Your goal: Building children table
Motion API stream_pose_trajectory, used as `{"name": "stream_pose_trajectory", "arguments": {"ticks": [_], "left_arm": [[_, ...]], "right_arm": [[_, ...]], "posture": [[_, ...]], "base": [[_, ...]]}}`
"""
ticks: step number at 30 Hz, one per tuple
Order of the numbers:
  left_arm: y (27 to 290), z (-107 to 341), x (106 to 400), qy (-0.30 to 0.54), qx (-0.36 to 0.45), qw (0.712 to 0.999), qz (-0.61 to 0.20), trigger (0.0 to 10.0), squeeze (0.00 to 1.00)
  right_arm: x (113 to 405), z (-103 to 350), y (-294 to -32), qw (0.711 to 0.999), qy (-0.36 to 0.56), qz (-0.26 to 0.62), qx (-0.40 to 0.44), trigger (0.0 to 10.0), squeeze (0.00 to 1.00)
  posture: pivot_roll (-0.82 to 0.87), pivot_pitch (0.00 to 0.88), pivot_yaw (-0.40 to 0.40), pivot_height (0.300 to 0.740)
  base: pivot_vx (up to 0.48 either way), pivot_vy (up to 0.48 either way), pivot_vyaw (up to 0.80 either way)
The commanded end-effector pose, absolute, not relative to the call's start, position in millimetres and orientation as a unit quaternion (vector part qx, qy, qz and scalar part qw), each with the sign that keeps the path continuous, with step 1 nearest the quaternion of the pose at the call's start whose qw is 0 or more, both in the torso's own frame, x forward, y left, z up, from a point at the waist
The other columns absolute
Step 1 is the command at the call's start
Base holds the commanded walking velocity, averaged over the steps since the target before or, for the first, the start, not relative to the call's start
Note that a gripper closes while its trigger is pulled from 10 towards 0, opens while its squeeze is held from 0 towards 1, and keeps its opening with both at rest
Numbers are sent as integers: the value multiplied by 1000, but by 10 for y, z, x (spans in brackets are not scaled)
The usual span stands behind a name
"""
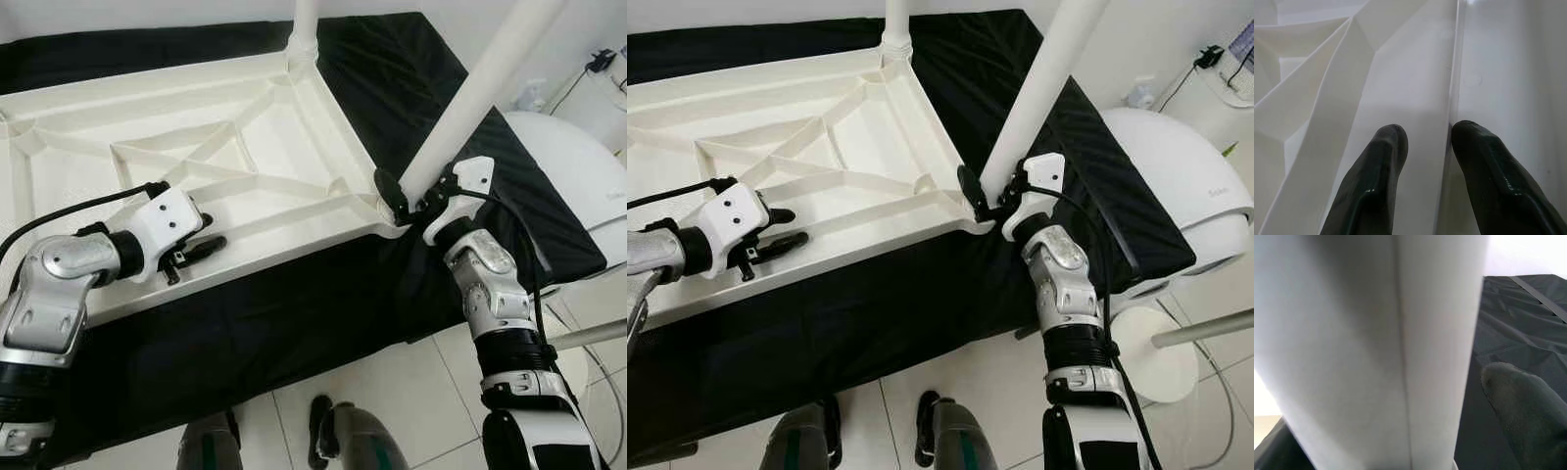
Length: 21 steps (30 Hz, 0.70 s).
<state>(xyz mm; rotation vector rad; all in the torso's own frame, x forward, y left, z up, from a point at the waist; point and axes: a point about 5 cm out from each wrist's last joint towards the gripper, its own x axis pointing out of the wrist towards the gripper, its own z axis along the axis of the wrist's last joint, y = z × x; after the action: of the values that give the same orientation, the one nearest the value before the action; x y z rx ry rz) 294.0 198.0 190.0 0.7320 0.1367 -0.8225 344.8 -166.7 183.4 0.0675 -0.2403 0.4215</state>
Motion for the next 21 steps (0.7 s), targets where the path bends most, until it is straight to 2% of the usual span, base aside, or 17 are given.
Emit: {"name": "stream_pose_trajectory", "arguments": {"ticks": [1,13,21], "left_arm": [[2059,1758,2993,87,355,868,-335,10000,0],[2100,1819,3182,80,367,877,-299,10000,0],[2046,1910,3314,65,369,879,-294,10000,0]], "right_arm": [[3445,1821,-1747,974,-114,192,41,10000,0],[3493,1850,-1661,970,-119,208,44,10000,0],[3627,1949,-1604,963,-122,238,36,10000,0]], "posture": [[-4,237,-80,740],[-8,270,-64,740],[-5,286,-56,740]], "base": [[0,0,0],[0,0,0],[0,0,0]]}}
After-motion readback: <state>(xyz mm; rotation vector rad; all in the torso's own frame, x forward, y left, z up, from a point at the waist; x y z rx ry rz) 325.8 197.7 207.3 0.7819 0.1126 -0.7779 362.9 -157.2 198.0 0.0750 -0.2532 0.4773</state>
